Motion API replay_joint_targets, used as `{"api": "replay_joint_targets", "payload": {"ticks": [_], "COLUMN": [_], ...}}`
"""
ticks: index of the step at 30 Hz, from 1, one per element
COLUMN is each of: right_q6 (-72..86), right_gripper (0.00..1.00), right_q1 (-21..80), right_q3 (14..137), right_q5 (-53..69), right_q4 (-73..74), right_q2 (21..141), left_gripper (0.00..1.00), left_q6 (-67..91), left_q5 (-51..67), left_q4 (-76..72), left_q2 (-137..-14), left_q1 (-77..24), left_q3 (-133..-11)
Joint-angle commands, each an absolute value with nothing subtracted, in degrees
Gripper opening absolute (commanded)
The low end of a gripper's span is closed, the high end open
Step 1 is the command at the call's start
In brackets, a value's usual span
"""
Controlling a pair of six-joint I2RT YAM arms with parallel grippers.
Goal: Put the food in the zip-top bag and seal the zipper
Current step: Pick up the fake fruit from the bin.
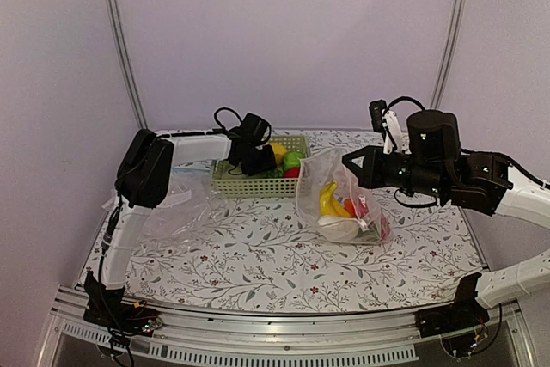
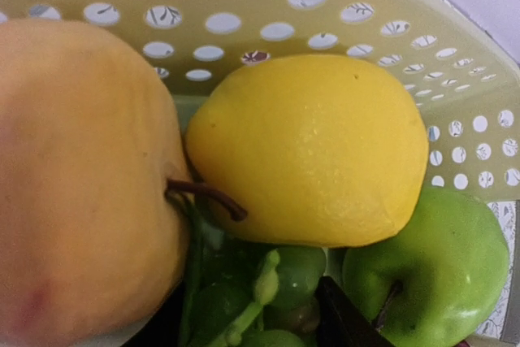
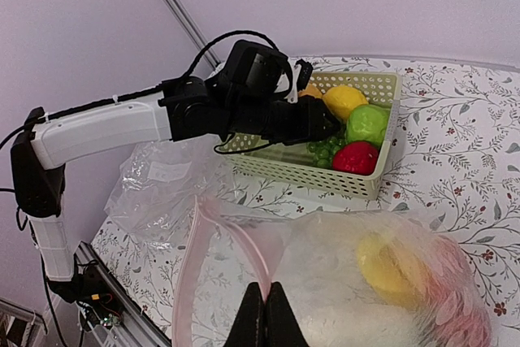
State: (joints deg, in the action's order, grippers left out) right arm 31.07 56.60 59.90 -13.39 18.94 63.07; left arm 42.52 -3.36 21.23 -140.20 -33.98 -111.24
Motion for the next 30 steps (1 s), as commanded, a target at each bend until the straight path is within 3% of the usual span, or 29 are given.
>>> {"api": "replay_joint_targets", "payload": {"ticks": [1, 9, 30], "right_q6": [31.8, 32.0, 32.2], "right_gripper": [0.00, 0.00, 0.00], "right_q1": [56.8, 56.8, 56.8], "right_q3": [59.3, 59.7, 59.7], "right_q5": [-14.4, -14.0, -13.6], "right_q4": [18.8, 18.6, 18.4], "right_q2": [62.5, 63.4, 63.2], "left_gripper": [0.44, 0.29, 0.25], "left_q6": [41.4, 41.7, 37.7], "left_q5": [-2.5, -1.5, -4.1], "left_q4": [22.3, 17.4, 2.0], "left_q2": [-140.5, -132.0, -100.8], "left_q1": [-32.9, -33.0, -34.6], "left_q3": [-111.7, -107.2, -82.6]}}
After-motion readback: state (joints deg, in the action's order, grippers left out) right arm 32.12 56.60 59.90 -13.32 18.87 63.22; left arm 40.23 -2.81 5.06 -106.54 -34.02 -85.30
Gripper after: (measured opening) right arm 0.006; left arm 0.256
